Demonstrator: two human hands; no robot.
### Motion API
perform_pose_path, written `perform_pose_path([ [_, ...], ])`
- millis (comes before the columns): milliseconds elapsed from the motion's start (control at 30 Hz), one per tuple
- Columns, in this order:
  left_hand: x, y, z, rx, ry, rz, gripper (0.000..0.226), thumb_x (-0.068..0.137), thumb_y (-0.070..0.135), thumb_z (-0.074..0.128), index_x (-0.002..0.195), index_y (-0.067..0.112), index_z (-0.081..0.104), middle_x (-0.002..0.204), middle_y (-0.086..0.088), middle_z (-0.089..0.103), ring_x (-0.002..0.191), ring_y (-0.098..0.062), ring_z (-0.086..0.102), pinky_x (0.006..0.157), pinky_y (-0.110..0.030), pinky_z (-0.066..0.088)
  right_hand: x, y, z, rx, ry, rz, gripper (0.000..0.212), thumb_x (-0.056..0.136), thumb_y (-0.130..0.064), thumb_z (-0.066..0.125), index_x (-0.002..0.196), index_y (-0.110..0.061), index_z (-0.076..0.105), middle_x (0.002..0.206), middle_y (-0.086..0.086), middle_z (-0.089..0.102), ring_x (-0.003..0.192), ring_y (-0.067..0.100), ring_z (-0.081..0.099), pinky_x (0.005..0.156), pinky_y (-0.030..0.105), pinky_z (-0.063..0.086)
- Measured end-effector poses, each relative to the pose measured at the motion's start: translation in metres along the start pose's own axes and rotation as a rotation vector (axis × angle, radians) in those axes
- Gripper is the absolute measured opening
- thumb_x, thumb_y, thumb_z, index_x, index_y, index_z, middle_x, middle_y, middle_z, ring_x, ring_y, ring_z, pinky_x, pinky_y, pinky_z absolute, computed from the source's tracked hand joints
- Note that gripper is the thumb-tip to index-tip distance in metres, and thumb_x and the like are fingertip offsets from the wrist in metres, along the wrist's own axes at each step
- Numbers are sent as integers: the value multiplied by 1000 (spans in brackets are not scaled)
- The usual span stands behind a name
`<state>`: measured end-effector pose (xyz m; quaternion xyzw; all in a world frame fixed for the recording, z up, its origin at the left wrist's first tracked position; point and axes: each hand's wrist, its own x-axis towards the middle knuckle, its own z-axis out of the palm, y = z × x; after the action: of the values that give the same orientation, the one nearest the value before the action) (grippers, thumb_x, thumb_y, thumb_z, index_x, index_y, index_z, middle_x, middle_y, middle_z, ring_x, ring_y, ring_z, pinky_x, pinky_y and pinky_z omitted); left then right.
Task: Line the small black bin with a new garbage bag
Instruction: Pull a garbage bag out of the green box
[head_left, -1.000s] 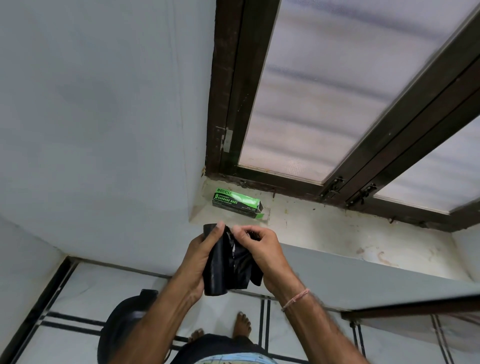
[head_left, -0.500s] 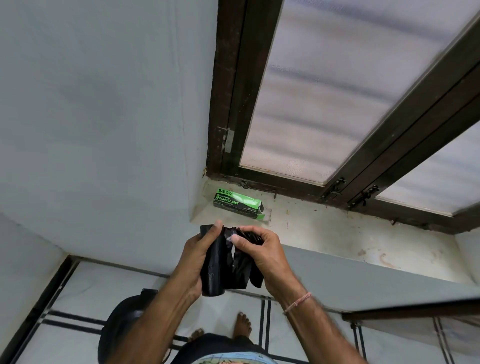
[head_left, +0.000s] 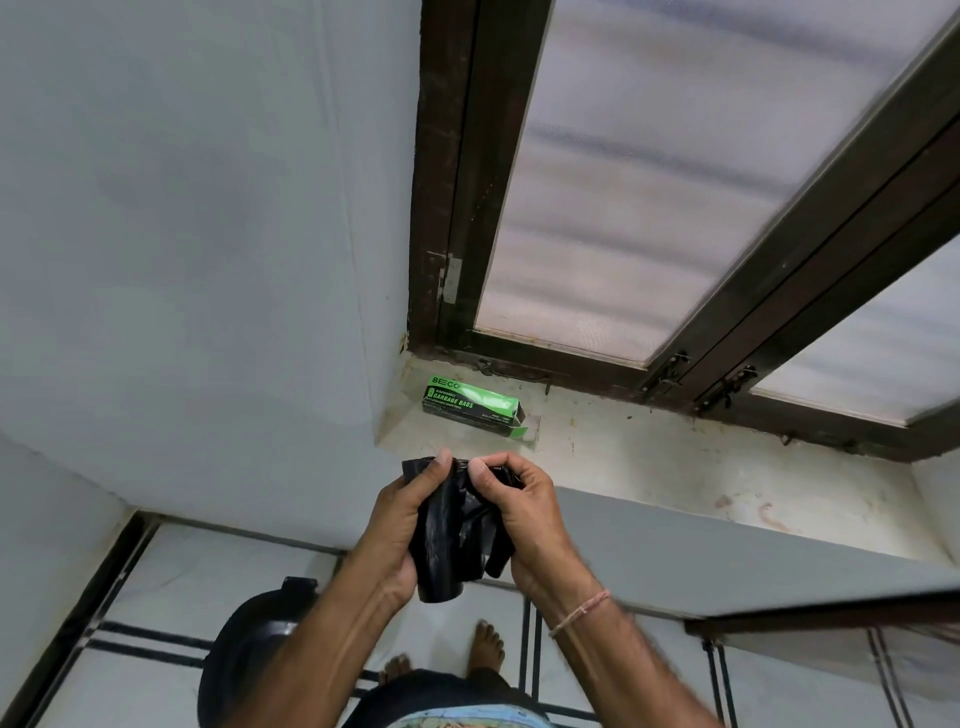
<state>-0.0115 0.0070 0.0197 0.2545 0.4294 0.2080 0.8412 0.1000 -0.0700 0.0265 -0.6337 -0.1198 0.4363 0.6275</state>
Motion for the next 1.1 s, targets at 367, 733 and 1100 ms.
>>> perform_pose_path([
  [367, 10, -14, 15, -195, 88, -25, 52, 73, 37, 83, 110, 2, 72, 106, -22, 75, 98, -36, 73, 90, -46, 58, 5, 5, 18, 321, 153, 83, 14, 95, -2, 72, 83, -8, 68, 78, 8, 69, 78, 22, 67, 92, 48, 56],
  [733, 21, -7, 13, -176, 178, 160, 28, 90, 38, 74, 92, 11, 64, 75, -15, 72, 64, -24, 71, 71, -41, 64, 9, -5, -4, 551, 163, 192, 18, 100, -20, 65, 105, -5, 56, 80, 16, 73, 82, 33, 71, 93, 53, 59],
  [1100, 24, -5, 7, -18, 247, 320, 30, 90, 40, 75, 87, 14, 62, 62, -5, 66, 56, -18, 62, 59, -31, 55, 22, -2, -41, 297, 129, 110, 19, 109, -10, 51, 90, -14, 52, 70, 3, 51, 41, 3, 35, 36, 15, 28],
])
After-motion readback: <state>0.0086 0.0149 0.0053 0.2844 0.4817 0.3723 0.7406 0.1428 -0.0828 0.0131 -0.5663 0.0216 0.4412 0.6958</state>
